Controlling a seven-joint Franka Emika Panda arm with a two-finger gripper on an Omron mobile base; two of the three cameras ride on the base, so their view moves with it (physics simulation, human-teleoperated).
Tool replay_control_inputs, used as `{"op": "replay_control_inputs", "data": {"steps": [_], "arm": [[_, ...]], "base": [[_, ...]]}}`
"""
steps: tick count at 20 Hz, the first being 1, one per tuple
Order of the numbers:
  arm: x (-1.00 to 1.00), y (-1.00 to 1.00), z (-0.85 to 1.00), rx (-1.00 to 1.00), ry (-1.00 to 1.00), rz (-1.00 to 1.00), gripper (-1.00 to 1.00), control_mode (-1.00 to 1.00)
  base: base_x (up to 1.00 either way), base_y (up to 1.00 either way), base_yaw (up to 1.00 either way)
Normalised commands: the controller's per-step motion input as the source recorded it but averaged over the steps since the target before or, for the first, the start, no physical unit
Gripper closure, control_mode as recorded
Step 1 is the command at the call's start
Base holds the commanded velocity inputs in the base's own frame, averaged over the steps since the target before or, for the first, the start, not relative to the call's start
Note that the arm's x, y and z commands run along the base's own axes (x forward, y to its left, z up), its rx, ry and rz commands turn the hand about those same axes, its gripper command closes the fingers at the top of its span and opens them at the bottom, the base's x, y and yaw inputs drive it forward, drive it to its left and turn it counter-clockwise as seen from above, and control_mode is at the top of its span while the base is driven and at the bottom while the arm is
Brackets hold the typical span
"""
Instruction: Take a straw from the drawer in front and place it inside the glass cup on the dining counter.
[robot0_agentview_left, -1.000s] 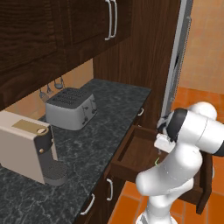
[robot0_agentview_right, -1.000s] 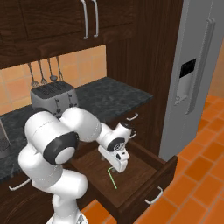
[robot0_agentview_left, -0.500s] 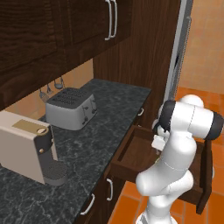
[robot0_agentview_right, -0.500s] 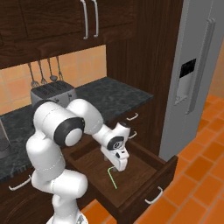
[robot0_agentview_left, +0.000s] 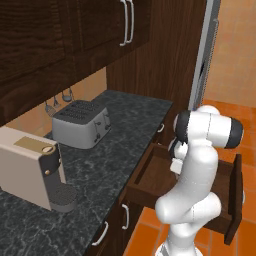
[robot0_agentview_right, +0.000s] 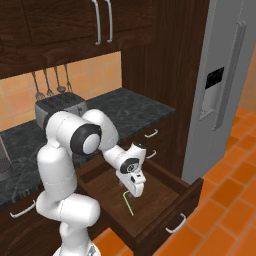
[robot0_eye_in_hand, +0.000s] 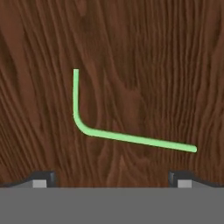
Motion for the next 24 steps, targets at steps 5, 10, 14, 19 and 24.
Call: {"op": "replay_control_inputs", "data": {"steps": [5, 10, 14, 19, 24], "arm": [[0.3, 0.0, -0.19, -0.01, 0.04, -0.01, -1.0, -1.0], [0.34, 0.0, -0.25, -0.01, 0.06, -0.02, -1.0, -1.0], [0.25, 0.0, -0.32, -0.02, 0.05, -0.02, -1.0, -1.0], [0.14, 0.0, -0.38, -0.02, 0.03, -0.01, -1.0, -1.0], [0.02, 0.0, -0.39, -0.01, 0.0, 0.0, -1.0, -1.0]], "base": [[0.0, 0.0, 0.0], [0.0, 0.0, 0.0], [0.0, 0.0, 0.0], [0.0, 0.0, 0.0], [0.0, 0.0, 0.0]]}}
